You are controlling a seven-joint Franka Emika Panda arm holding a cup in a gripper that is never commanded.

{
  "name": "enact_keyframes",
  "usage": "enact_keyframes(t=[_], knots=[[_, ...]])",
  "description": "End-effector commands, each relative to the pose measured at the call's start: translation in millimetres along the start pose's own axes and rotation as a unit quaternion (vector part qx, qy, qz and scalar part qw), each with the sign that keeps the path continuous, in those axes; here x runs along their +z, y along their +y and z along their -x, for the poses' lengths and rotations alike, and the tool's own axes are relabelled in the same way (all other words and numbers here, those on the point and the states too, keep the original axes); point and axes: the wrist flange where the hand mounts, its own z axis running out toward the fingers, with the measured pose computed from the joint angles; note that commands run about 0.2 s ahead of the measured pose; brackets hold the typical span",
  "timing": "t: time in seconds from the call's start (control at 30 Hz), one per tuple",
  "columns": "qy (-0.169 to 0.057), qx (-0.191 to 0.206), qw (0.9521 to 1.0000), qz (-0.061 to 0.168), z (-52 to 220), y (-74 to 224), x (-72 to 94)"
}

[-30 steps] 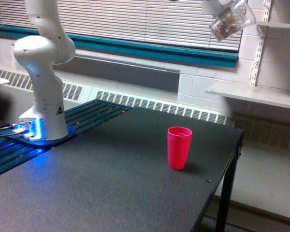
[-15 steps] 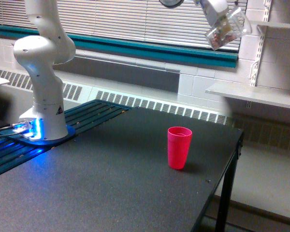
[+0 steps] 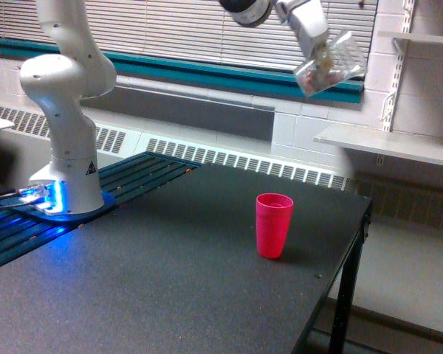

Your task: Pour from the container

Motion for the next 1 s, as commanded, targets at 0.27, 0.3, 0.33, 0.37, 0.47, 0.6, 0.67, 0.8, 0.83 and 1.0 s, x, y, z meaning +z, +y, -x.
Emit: enact_keyframes(t=[0.27, 0.3, 0.33, 0.37, 0.47, 0.6, 0.67, 0.8, 0.83, 1.0], knots=[[-0.025, -0.025, 0.9987, 0.036, 33, 53, 27.5], [-0.027, -0.026, 0.9985, 0.039, 35, 56, 29.0], [-0.031, -0.027, 0.9983, 0.041, 38, 59, 30.9], [-0.034, -0.028, 0.9981, 0.042, 41, 62, 33.2], [-0.035, -0.033, 0.9978, 0.046, 48, 70, 37.3], [-0.044, -0.042, 0.9968, 0.052, 60, 82, 43.5], [-0.046, -0.046, 0.9963, 0.056, 66, 89, 46.2], [-0.058, -0.056, 0.9944, 0.069, 78, 98, 51.9], [-0.06, -0.059, 0.9939, 0.071, 80, 100, 52.8], [-0.072, -0.067, 0.9916, 0.084, 92, 107, 59.0]])
